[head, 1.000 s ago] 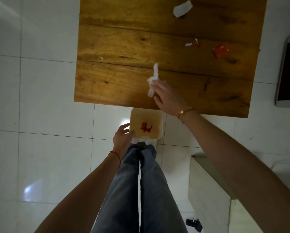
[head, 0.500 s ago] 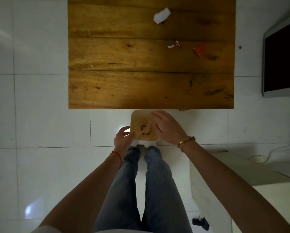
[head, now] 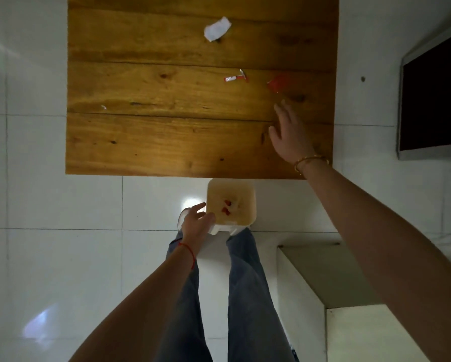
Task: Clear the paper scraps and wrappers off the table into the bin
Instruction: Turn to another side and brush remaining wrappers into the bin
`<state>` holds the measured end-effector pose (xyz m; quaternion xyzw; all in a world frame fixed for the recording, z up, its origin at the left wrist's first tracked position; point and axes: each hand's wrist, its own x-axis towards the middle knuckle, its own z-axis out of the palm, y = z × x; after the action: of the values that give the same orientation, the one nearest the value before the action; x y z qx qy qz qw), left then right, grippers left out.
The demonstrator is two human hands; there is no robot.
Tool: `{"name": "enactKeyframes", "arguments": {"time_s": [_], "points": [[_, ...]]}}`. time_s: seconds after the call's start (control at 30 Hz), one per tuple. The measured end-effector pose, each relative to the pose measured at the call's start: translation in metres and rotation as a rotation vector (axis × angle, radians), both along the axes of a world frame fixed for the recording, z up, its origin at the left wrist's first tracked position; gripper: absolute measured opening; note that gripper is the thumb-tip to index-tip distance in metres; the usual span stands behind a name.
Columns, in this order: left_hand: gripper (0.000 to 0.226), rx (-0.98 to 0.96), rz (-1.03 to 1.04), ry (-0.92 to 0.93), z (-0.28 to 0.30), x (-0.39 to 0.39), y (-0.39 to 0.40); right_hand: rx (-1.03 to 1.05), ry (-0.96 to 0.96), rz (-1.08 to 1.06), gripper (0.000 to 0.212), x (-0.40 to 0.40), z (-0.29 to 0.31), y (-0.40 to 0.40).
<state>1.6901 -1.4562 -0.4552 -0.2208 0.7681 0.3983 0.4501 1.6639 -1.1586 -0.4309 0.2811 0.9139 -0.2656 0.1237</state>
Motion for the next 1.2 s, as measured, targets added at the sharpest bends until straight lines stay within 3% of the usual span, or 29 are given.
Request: {"name": "enactKeyframes", "arguments": {"time_s": [0.43,0.6,0.87,1.0,1.2], "points": [[0.044,-0.014,0.172,-0.016,-0.015,0.021,0.056,0.004,-0.093,0.210,0.059,-0.053,-0.026,0.065],[0.039,-0.007,0.216,-0.010,-0.011,0.023,0.055,0.009,0.057,0.480,0.048,-0.022,-0.022,0.024],[0.040,0.027,0.265,-0.025,-0.002,0.017,0.045,-0.123,0.098,0.888,0.040,0.064,-0.021,-0.066],[0.046,0.007,0.234,-0.017,-0.002,0.011,0.039,-0.202,0.126,0.770,0.039,0.064,-0.021,-0.072],[0.046,-0.057,0.075,0.076,-0.004,0.001,0.034,-0.017,0.102,0.368,0.052,-0.027,-0.023,-0.021]]}}
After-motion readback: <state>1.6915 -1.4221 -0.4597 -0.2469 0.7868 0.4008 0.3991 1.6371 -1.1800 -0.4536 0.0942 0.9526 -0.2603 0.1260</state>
